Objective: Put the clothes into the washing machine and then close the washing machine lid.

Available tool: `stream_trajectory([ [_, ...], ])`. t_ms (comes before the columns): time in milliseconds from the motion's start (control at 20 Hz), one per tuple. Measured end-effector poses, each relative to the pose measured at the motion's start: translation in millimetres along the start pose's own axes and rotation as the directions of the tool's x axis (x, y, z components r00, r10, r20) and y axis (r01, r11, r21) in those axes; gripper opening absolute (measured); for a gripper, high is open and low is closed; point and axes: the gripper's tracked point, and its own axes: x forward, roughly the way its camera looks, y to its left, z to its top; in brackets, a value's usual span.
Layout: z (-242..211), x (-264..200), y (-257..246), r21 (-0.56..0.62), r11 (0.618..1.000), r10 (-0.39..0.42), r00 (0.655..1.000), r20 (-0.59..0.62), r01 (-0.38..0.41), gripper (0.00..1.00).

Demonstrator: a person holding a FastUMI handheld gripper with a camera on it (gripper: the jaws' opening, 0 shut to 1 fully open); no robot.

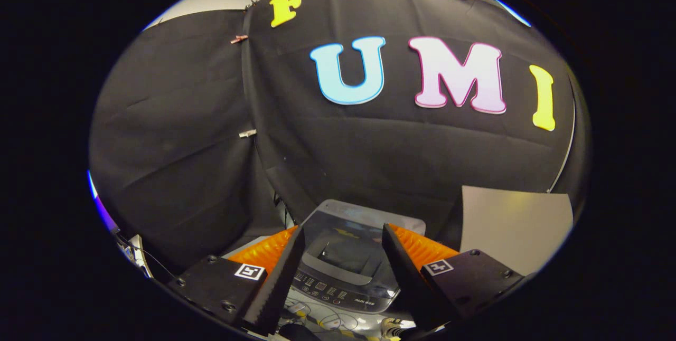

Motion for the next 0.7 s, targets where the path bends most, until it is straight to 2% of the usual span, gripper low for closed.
stream_trajectory([
  [300,24,-83,-18,-0.041,0.999,-0.006,0.985,0.172,0.013,0.93],
  [500,18,-130,-35,-0.08,0.996,-0.016,0.972,0.236,0.036,0.95],
  [700,16,-181,-55,-0.071,0.995,-0.044,0.942,0.332,0.071,0.96],
])
